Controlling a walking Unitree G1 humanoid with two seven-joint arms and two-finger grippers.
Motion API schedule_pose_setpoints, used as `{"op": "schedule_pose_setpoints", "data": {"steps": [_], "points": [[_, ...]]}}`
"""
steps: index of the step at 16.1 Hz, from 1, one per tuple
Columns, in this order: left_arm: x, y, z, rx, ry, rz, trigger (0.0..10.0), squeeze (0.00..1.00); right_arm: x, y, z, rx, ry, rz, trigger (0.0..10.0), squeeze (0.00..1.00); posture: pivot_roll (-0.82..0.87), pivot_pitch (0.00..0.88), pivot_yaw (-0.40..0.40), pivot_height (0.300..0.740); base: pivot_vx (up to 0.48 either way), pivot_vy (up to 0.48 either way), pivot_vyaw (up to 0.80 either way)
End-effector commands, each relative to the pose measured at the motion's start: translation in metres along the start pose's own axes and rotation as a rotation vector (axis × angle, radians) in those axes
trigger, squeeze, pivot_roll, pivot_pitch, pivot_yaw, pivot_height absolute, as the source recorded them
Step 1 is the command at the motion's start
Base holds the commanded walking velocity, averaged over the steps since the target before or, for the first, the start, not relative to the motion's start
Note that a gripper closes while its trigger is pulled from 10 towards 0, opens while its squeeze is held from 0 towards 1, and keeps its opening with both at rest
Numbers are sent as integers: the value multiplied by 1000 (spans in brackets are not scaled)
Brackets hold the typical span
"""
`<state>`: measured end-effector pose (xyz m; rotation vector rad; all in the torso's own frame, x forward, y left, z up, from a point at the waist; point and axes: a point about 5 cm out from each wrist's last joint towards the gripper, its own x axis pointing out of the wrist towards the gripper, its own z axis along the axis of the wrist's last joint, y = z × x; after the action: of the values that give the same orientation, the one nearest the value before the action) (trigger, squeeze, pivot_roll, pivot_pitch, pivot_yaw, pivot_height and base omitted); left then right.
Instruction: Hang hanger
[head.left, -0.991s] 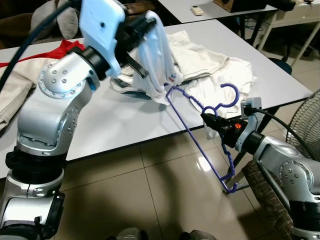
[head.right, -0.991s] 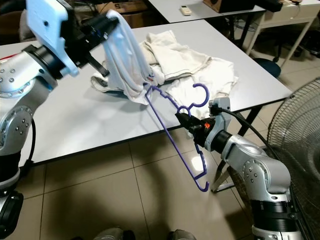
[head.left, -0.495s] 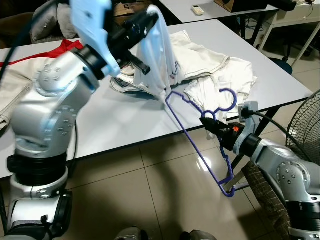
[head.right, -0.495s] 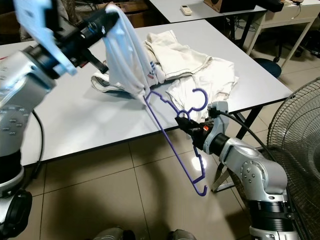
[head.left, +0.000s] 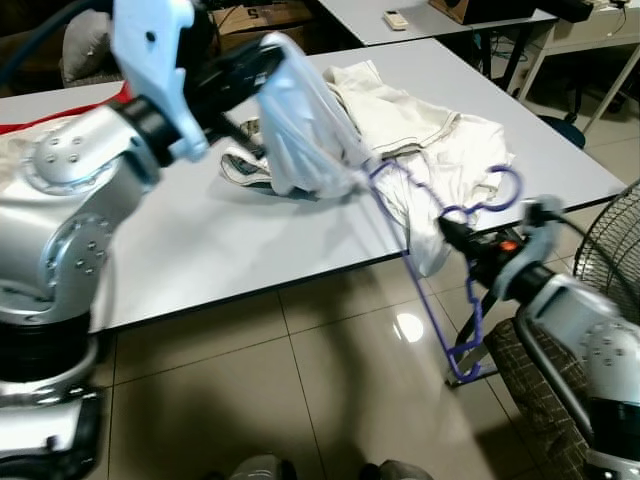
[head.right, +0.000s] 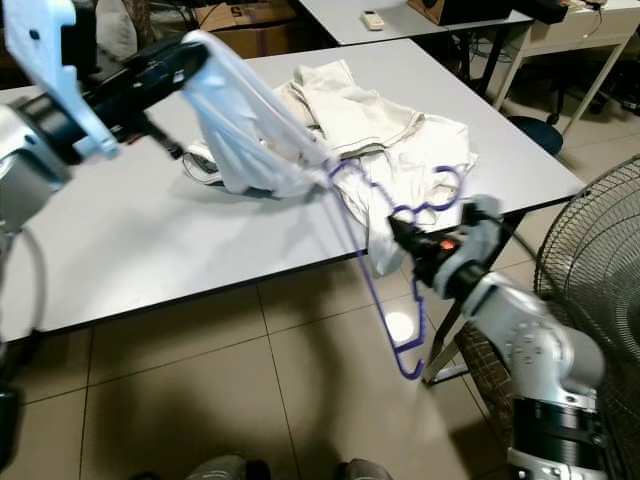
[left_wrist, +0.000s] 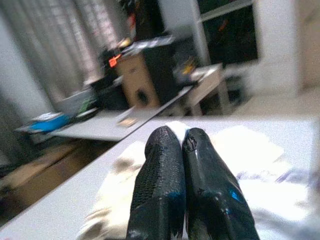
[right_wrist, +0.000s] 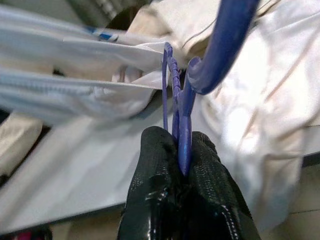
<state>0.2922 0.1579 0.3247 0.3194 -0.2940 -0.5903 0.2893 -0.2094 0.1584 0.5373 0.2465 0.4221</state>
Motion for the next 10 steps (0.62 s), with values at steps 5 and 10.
{"op": "schedule_pose_setpoints", "data": {"steps": [5,10], "points": [[-17,-1,-54,207,280,12,0,0,-10,15,61,94,-291,48,10000,0,-153,74,42,740,0,0,0],[-21,-7,-72,203,311,9,0,0,-11,35,75,55,-295,120,10000,0,-162,78,34,740,0,0,0]]}}
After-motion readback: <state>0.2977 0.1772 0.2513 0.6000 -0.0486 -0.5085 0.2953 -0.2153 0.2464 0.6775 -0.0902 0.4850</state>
